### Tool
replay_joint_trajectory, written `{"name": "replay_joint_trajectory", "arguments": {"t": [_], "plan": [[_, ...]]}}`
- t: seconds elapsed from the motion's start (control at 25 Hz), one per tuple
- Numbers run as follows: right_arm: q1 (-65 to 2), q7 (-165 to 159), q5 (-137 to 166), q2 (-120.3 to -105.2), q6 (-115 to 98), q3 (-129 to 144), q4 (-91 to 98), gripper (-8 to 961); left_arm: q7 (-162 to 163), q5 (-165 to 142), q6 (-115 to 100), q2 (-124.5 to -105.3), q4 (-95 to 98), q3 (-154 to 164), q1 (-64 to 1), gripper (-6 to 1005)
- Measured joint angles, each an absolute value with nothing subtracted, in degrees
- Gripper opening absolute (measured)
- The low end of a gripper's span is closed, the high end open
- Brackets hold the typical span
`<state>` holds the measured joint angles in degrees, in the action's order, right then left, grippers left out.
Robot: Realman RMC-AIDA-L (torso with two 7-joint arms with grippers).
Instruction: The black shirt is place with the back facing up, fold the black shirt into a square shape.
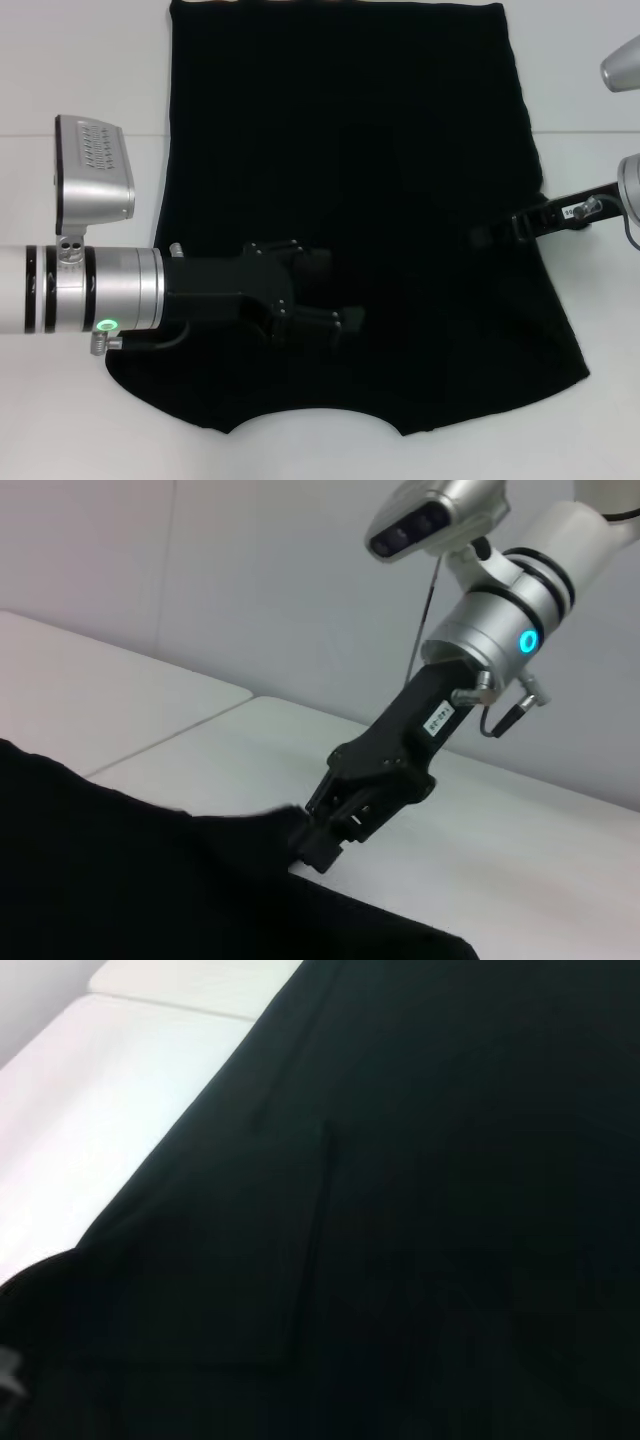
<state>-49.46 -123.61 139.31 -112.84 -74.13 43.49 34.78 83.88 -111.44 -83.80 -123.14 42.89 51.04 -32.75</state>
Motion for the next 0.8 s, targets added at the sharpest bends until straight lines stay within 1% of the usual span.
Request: {"name": "replay_joint_trajectory", "arguments": {"t": [0.28, 0.4, 0.48, 0.68, 0.8], "plan": [[-49.5, -125.0, 140.1, -112.78, -74.3, 43.6, 36.9, 187, 83.9, -111.4, -82.9, -123.27, 42.9, 50.9, -33.0, 936], [-48.9, -127.1, 140.4, -112.44, -73.0, 43.4, 37.0, 331, 83.9, -111.4, -82.8, -123.30, 42.9, 50.9, -33.0, 936], [-48.1, -129.3, 140.8, -111.91, -71.7, 43.4, 37.1, 427, 83.9, -111.4, -82.8, -123.31, 42.9, 51.0, -33.1, 935], [-46.0, -135.5, 142.0, -110.39, -67.9, 43.4, 37.0, 610, 83.9, -111.4, -82.8, -123.48, 42.9, 51.0, -33.1, 935], [-45.0, -137.0, 142.2, -109.95, -66.5, 43.5, 36.6, 733, 83.9, -111.4, -82.8, -123.62, 42.9, 51.0, -33.1, 934]]}}
